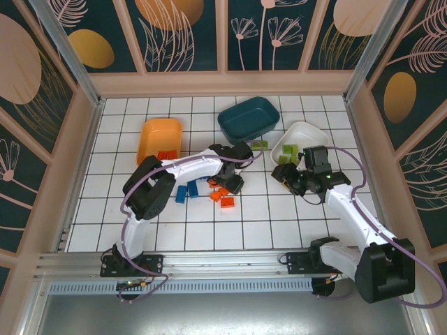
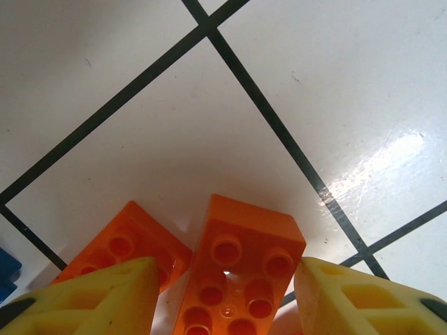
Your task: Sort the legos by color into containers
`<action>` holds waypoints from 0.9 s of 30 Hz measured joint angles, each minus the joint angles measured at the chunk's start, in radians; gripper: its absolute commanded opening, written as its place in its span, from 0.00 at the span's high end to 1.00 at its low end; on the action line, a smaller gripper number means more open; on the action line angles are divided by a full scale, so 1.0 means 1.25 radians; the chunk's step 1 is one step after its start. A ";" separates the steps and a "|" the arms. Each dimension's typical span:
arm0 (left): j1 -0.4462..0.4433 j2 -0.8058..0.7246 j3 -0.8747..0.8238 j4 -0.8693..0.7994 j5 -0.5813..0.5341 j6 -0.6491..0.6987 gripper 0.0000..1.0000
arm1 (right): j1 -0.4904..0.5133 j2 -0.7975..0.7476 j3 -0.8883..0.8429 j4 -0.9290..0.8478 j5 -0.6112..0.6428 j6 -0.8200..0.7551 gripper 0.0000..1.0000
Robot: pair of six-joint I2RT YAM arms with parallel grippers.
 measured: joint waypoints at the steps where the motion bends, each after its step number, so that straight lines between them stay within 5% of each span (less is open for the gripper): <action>1: 0.000 0.006 0.009 -0.006 0.000 0.000 0.48 | 0.000 0.000 0.000 0.000 0.000 0.000 0.48; 13: 0.000 0.124 0.200 -0.042 0.009 -0.007 0.56 | 0.000 0.010 0.000 0.000 0.001 0.000 0.48; 16: 0.000 0.132 0.214 -0.042 0.007 -0.019 0.34 | 0.000 0.009 0.000 -0.001 0.001 0.000 0.48; 22: 0.002 0.131 0.205 -0.033 -0.002 -0.027 0.27 | 0.000 -0.012 0.000 0.000 0.000 0.001 0.48; 27: 0.025 0.094 0.146 0.007 0.021 -0.042 0.01 | 0.000 -0.021 -0.001 -0.001 0.000 0.002 0.48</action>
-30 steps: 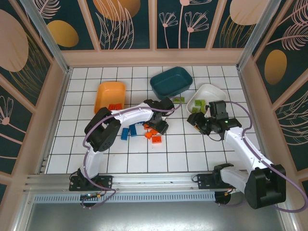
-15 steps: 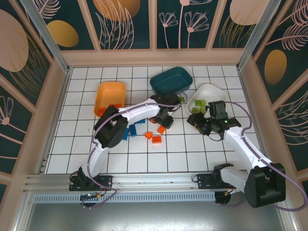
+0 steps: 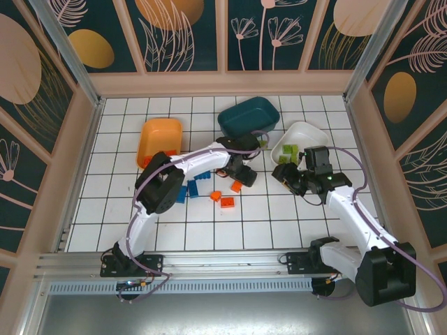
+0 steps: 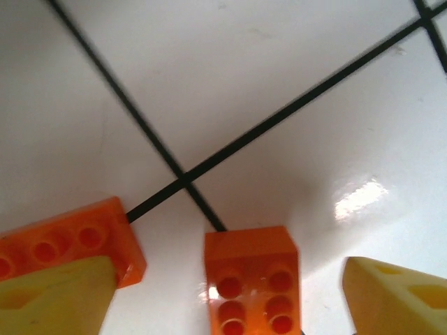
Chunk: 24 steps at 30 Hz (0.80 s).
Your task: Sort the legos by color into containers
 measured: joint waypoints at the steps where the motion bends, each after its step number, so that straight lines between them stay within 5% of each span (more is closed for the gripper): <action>1: 0.006 -0.007 -0.010 0.003 0.000 -0.002 0.02 | 0.000 0.000 0.000 0.000 0.000 0.000 0.48; 13: 0.026 -0.065 -0.043 0.002 -0.004 -0.034 0.01 | 0.013 -0.005 -0.023 0.001 0.000 0.004 0.48; 24: -0.027 -0.119 -0.048 -0.004 -0.004 -0.080 0.01 | 0.020 -0.023 -0.038 0.002 0.000 0.006 0.48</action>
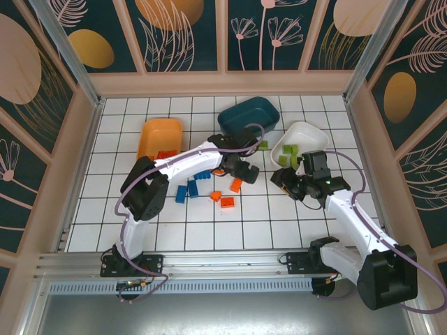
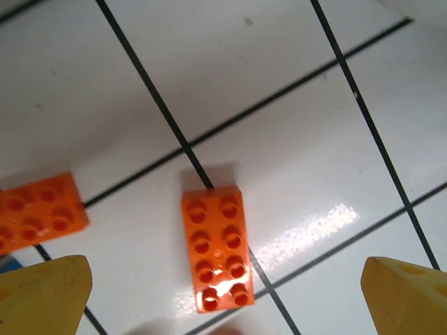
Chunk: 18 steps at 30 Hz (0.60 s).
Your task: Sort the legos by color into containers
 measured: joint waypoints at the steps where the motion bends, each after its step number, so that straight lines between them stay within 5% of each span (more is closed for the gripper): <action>1: -0.005 0.000 -0.011 0.002 0.004 -0.005 0.02 | 0.000 -0.001 0.000 0.000 0.000 0.000 0.48; 7: -0.014 0.016 -0.069 0.019 0.025 -0.033 0.25 | 0.000 -0.002 0.000 0.000 0.010 -0.001 0.49; 14: -0.014 0.045 -0.093 0.051 0.038 -0.044 0.35 | 0.000 -0.002 0.000 -0.001 0.015 -0.003 0.49; 18: -0.012 0.060 -0.087 0.053 0.027 -0.046 0.51 | 0.000 -0.002 0.000 0.000 0.015 -0.003 0.49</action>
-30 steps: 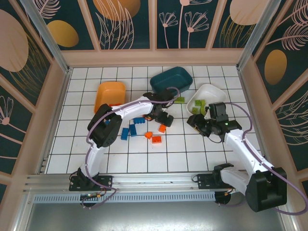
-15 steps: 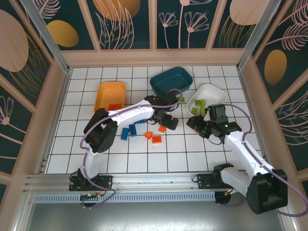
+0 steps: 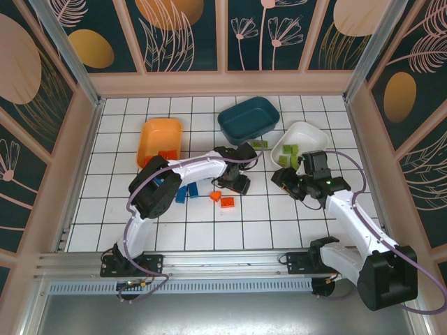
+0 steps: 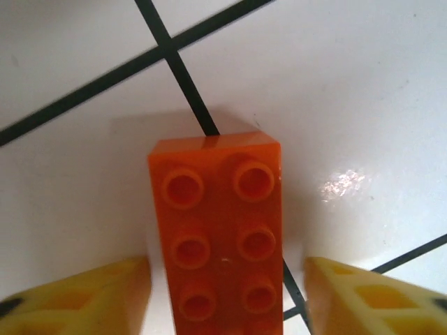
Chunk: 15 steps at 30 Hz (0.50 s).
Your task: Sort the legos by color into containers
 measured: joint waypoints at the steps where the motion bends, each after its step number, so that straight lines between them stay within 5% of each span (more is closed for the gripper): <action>1: 0.000 0.002 0.001 0.000 -0.007 0.000 0.55 | 0.000 0.000 0.000 0.000 0.000 0.000 0.49; 7: 0.002 -0.001 0.001 -0.010 -0.027 -0.002 0.66 | 0.000 0.007 0.008 0.011 -0.001 0.001 0.49; 15: 0.023 -0.090 -0.010 -0.023 -0.048 -0.004 0.67 | 0.038 0.073 0.032 0.055 -0.019 0.006 0.49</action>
